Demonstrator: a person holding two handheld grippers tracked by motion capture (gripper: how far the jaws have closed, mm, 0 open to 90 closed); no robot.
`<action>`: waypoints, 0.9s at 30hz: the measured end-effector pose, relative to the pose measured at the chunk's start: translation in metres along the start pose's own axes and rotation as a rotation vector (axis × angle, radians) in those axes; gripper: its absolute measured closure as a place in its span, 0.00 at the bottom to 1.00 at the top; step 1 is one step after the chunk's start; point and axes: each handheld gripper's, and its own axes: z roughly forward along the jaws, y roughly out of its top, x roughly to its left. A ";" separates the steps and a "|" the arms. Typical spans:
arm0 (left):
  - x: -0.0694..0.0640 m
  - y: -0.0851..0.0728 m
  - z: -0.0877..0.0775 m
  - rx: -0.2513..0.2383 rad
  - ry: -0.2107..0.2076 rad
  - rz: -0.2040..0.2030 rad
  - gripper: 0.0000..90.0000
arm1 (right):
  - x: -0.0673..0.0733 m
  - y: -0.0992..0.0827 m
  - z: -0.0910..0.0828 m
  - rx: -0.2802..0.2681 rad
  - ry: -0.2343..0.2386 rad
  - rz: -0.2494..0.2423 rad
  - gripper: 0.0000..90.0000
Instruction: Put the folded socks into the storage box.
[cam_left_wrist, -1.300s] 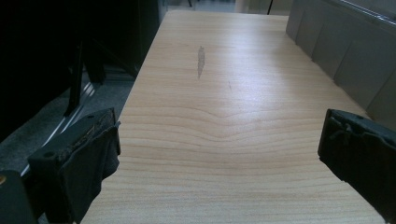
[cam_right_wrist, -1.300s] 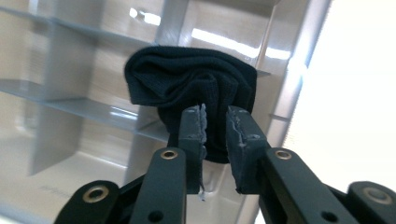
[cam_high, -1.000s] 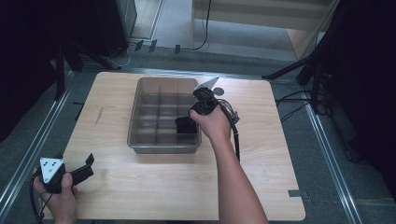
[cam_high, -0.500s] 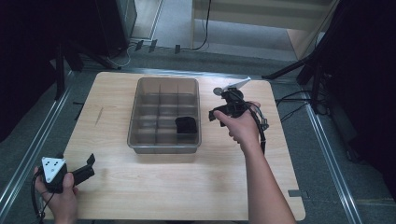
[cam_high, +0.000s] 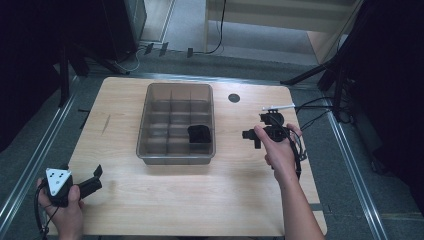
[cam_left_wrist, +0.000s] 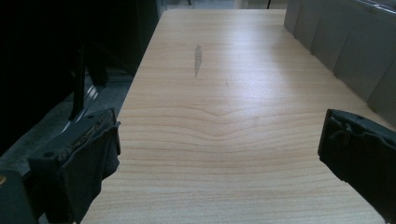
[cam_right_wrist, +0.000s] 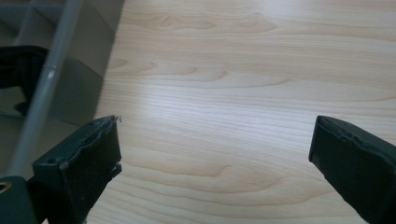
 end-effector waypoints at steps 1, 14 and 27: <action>0.000 0.000 0.000 -0.001 -0.001 -0.001 0.00 | -0.002 -0.004 -0.001 -0.022 -0.011 0.000 0.02; 0.001 0.000 0.000 0.000 -0.006 -0.007 0.00 | -0.044 -0.081 -0.010 -0.300 -0.008 -0.002 0.02; 0.000 0.000 -0.001 -0.002 -0.006 -0.006 0.00 | -0.088 -0.160 -0.009 -0.474 -0.036 0.011 0.02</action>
